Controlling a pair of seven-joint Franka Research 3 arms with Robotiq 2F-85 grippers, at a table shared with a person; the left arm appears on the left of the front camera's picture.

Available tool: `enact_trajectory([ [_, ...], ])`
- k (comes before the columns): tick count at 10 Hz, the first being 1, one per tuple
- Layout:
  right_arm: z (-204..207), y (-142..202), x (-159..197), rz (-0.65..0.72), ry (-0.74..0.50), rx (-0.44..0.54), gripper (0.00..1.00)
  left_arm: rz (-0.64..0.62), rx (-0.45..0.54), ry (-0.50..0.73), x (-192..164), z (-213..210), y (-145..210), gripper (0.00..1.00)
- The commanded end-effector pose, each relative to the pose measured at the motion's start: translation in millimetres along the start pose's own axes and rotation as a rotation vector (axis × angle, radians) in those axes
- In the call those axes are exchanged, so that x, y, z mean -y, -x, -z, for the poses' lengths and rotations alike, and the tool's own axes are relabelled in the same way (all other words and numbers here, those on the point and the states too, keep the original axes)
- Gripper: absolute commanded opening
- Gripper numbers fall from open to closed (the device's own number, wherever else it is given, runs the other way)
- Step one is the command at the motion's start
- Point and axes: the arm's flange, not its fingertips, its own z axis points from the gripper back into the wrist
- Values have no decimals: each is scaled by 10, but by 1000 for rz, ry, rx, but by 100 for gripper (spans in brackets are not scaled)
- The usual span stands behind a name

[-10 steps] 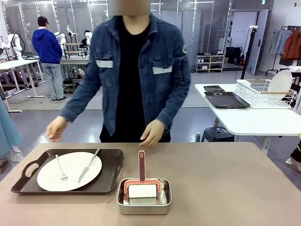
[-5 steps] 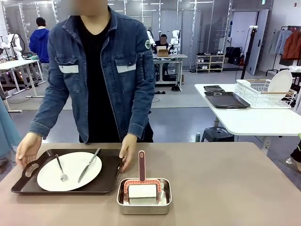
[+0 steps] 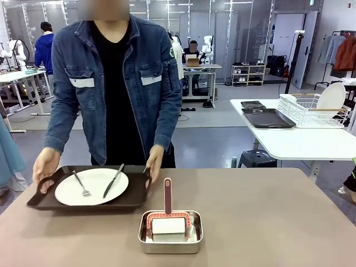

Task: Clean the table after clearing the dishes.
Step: When the right (or left) Handle tray is removed, use the right hand (or left hand) to clean the right (or left) side of the table with the Lint Roller.

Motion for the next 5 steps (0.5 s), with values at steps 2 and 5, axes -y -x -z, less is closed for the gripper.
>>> enact_trajectory([
  [2, 9, 6, -68, 24, 16, -7, 100, 4, 2, 2, 9, -20, 6, 100],
  [5, 9, 6, -68, 24, 16, -7, 100, 4, 2, 2, 9, -20, 6, 100],
])
